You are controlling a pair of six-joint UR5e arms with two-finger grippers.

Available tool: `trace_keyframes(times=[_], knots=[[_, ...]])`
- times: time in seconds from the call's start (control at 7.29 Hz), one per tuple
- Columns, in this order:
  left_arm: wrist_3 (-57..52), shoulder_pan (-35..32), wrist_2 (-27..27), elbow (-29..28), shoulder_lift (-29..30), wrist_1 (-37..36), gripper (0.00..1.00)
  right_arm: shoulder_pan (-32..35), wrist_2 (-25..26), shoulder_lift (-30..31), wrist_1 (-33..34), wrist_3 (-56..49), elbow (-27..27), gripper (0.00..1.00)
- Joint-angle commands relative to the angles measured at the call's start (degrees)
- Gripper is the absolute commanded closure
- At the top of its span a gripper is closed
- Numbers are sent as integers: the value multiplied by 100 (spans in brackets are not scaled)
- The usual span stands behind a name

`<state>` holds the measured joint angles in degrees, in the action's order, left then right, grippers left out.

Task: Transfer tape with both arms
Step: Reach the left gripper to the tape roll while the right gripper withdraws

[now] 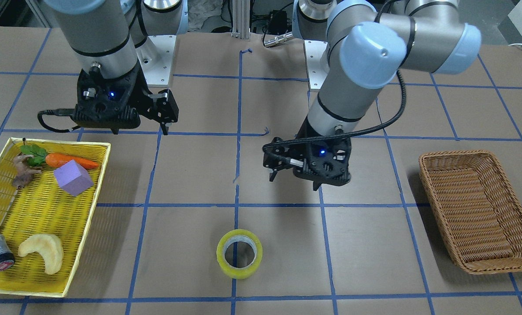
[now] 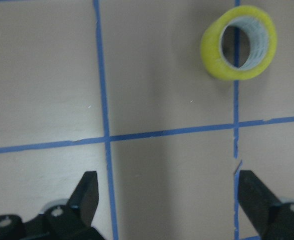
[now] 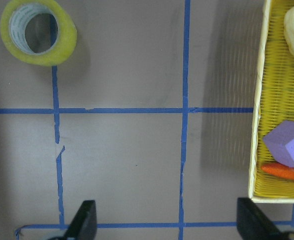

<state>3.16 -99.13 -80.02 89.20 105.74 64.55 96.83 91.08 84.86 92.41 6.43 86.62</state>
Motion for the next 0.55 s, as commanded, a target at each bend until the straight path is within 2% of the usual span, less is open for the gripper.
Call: trace_keyframes(times=[0.0,0.14,0.41], knots=[[308,-414,47,-8,742,-896,0,-6,-47,303,450,16,434,0],[256,-432,74,-17,1111,-1413,0,-6,-56,312,488,16,426,0],[212,-432,-188,-435,1736,-1603,0,-15,-56,303,489,16,365,0]])
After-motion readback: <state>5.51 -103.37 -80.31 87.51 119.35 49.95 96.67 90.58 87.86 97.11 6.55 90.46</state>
